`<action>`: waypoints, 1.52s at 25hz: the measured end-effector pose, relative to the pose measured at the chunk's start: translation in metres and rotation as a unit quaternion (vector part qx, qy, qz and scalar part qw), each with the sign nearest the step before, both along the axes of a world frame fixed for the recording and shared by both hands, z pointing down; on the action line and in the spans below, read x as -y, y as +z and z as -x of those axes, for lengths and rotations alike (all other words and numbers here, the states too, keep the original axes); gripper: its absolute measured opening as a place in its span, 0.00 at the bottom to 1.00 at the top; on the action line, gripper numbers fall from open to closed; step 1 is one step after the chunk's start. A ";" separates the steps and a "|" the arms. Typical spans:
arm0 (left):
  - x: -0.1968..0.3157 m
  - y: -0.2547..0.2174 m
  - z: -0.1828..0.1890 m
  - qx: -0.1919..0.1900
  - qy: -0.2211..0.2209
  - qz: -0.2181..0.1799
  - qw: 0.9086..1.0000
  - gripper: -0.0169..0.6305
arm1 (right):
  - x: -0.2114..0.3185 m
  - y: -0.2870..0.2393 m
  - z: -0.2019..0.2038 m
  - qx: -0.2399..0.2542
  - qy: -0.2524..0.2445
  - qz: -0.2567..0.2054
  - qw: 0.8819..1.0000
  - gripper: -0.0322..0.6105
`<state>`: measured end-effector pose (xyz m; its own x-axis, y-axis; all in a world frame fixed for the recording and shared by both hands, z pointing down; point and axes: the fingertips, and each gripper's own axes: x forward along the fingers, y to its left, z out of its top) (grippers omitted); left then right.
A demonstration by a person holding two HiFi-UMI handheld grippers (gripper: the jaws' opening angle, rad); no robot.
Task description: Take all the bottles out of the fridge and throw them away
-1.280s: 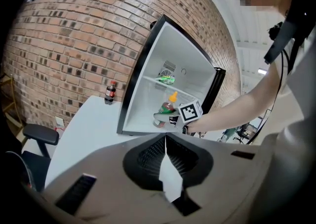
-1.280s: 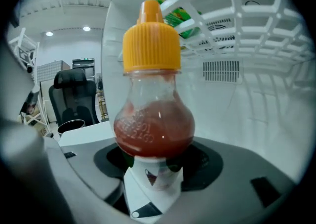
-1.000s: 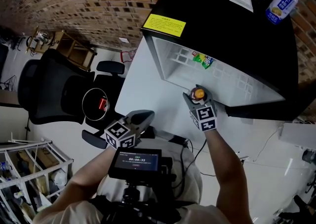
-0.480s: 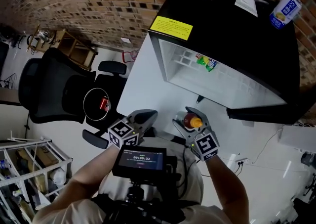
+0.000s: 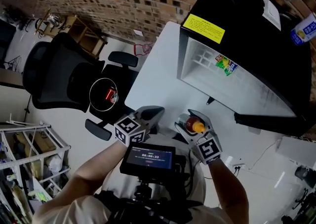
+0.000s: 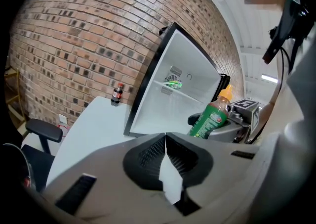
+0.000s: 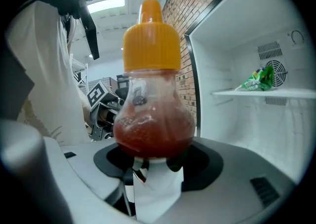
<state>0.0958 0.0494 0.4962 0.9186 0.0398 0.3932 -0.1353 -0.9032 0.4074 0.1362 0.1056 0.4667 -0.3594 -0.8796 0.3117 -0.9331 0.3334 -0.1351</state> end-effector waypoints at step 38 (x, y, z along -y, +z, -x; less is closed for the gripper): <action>0.112 0.038 0.277 0.010 -0.346 0.039 0.938 0.05 | 0.266 0.056 0.259 -0.017 -0.293 0.032 0.956 0.45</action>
<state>-0.1812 -0.0627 0.5341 0.7277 -0.5329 0.4319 -0.6859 -0.5646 0.4590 -0.1225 -0.1603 0.5227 -0.7723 -0.5098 0.3789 -0.5937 0.7915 -0.1453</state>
